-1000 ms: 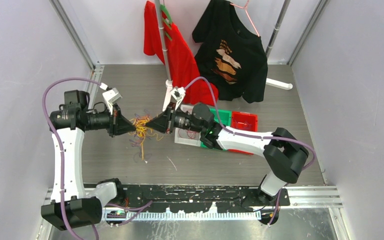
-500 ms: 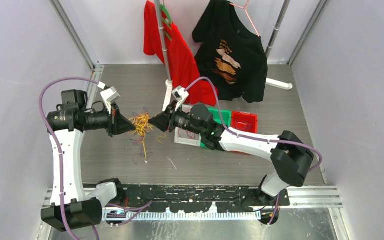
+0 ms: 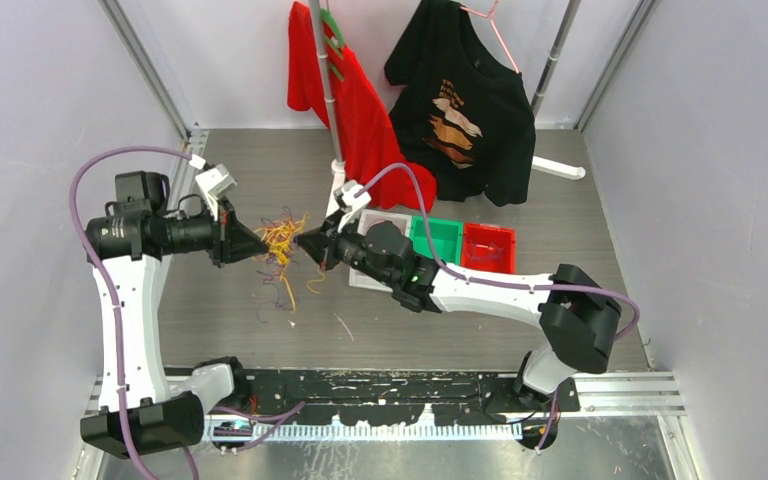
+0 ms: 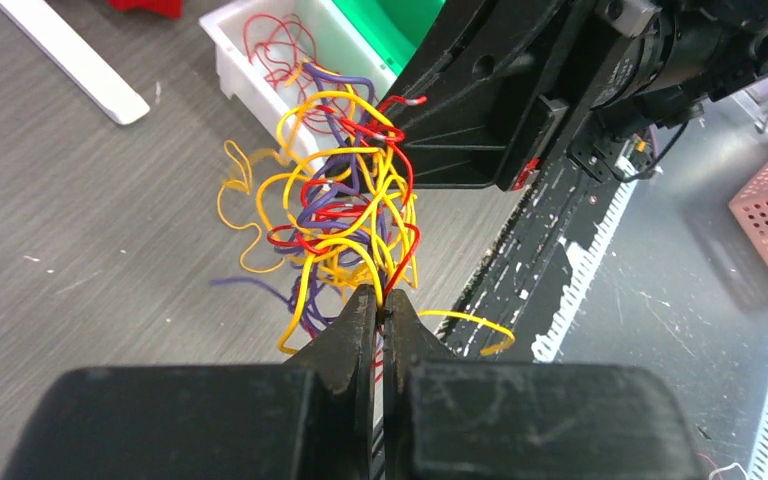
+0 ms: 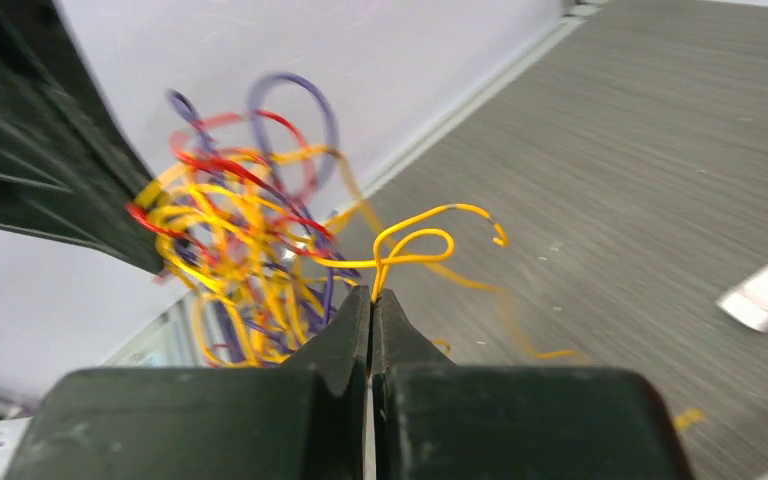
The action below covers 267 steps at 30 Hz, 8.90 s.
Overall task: Untangle the cables
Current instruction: Untie the cable.
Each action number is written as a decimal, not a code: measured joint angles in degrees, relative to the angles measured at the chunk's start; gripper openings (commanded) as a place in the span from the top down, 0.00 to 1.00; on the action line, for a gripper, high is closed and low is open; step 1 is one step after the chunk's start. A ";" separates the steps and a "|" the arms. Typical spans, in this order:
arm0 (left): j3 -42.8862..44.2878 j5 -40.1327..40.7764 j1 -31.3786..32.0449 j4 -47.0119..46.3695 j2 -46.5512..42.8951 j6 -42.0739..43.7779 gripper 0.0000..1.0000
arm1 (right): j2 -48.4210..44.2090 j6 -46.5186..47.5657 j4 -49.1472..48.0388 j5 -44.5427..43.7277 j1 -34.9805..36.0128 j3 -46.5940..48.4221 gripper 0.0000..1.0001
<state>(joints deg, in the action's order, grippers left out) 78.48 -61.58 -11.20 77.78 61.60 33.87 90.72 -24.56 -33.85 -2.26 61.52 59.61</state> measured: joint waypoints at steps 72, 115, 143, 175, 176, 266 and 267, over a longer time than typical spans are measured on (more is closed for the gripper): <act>1.01 -7.17 -9.70 -1.16 0.11 -1.90 1.00 | -4.04 -3.32 22.73 7.91 -3.85 17.49 0.31; -3.28 8.59 -8.59 -3.32 -2.89 6.78 0.68 | -0.24 11.45 21.75 -6.34 -1.20 15.96 0.99; -24.55 24.59 -6.82 -18.67 15.85 10.49 0.34 | -2.08 9.18 20.11 -8.07 -2.34 1.60 0.64; -15.32 20.28 -2.40 -19.87 15.72 4.59 1.00 | 1.84 5.46 14.53 -10.12 1.05 -1.11 0.44; -14.10 19.34 -2.36 -18.91 14.23 3.89 1.00 | 2.58 5.75 14.47 -10.21 1.55 -0.57 0.41; 7.43 23.37 -1.77 -0.55 1.88 2.62 1.00 | -26.12 5.73 -7.98 -20.04 2.03 -24.04 0.68; 7.43 22.67 -1.77 -0.37 2.01 2.67 1.00 | -26.25 4.87 -8.37 -18.75 1.95 -23.85 0.63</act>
<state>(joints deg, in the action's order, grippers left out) 85.91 -38.92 -12.97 77.41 63.61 36.53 64.47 -19.68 -42.22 -21.02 63.46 35.77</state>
